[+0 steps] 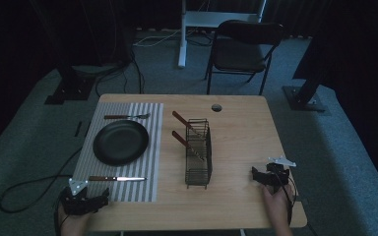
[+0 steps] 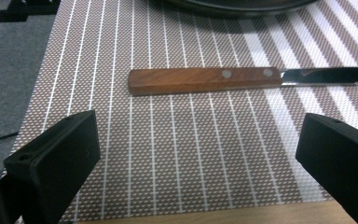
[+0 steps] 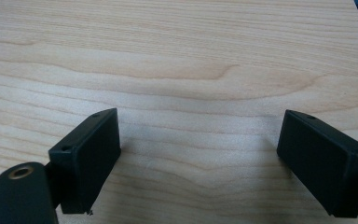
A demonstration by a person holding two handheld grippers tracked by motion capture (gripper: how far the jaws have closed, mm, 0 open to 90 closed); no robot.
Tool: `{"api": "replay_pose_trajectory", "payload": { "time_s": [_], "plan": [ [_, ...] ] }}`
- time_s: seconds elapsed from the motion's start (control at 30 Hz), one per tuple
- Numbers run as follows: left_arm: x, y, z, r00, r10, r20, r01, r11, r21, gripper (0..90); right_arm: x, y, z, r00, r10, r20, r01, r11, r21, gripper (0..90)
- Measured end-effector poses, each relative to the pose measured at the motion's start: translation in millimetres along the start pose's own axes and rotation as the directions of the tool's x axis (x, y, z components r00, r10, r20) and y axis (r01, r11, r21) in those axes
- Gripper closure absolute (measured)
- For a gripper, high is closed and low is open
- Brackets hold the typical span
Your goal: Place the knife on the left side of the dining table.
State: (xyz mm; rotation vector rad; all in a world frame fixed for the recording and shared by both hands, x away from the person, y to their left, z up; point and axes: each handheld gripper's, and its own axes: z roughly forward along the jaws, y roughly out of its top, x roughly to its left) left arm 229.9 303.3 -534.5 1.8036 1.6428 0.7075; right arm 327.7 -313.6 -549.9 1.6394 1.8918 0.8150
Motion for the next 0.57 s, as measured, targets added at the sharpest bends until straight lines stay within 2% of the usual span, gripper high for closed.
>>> {"api": "replay_pose_trajectory", "payload": {
  "time_s": [0.17,0.57],
  "plan": [
    [2.9,-2.5,0.9,0.9999,-0.014,-0.007,0.014,0.9999,-0.001,0.5,-0.1,0.0,0.0,1.0,-0.001,0.0,0.001,1.0,0.0,12.3],
    [1.5,-6.4,3.4,0.9998,0.016,-0.015,-0.016,0.9999,-0.001,0.5,-0.1,0.1,0.0,1.0,-0.001,0.0,0.001,1.0,0.0,12.3]
  ]
}}
